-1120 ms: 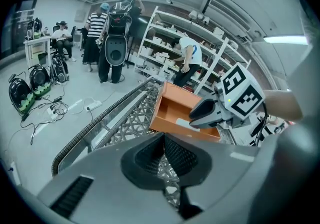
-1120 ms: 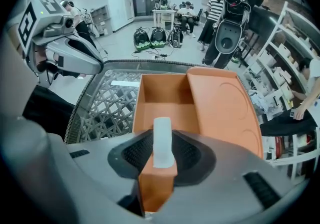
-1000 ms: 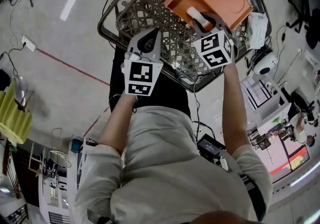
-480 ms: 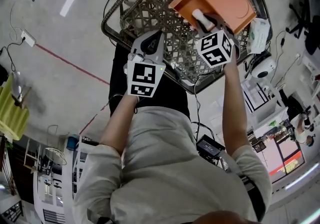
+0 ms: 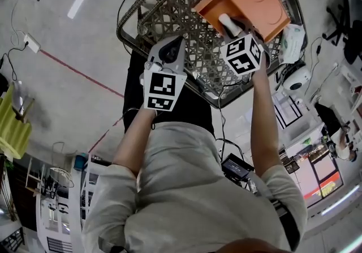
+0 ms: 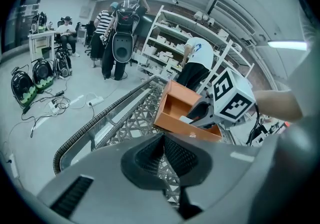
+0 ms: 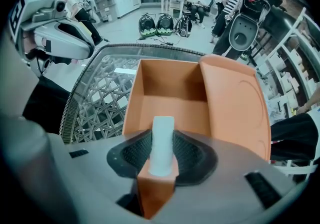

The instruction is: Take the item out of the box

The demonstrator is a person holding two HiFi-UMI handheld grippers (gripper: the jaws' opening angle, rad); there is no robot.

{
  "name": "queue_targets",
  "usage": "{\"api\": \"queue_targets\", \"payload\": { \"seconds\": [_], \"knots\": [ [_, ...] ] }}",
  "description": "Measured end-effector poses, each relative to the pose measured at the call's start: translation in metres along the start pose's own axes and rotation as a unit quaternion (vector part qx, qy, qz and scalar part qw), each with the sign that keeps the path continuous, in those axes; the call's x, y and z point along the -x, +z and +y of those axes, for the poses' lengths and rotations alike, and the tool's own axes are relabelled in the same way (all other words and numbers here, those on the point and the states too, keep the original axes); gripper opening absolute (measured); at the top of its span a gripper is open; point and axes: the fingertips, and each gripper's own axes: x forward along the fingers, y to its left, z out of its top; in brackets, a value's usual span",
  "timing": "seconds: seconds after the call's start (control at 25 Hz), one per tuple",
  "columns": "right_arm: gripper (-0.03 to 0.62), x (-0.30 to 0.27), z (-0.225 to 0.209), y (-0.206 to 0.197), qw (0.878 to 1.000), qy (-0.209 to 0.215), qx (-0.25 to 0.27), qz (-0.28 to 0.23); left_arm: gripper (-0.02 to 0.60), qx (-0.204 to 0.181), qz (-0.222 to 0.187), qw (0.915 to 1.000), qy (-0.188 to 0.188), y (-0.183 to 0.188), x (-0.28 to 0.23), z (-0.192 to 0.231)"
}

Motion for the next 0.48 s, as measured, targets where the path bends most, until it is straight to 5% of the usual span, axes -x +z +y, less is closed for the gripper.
{"api": "queue_targets", "payload": {
  "seconds": [0.48],
  "knots": [
    [0.125,0.009,0.001,0.001,1.000,-0.008,-0.015,-0.005,0.011,-0.019,-0.004,0.9998,-0.006,0.014,0.005,-0.001]
  ]
}}
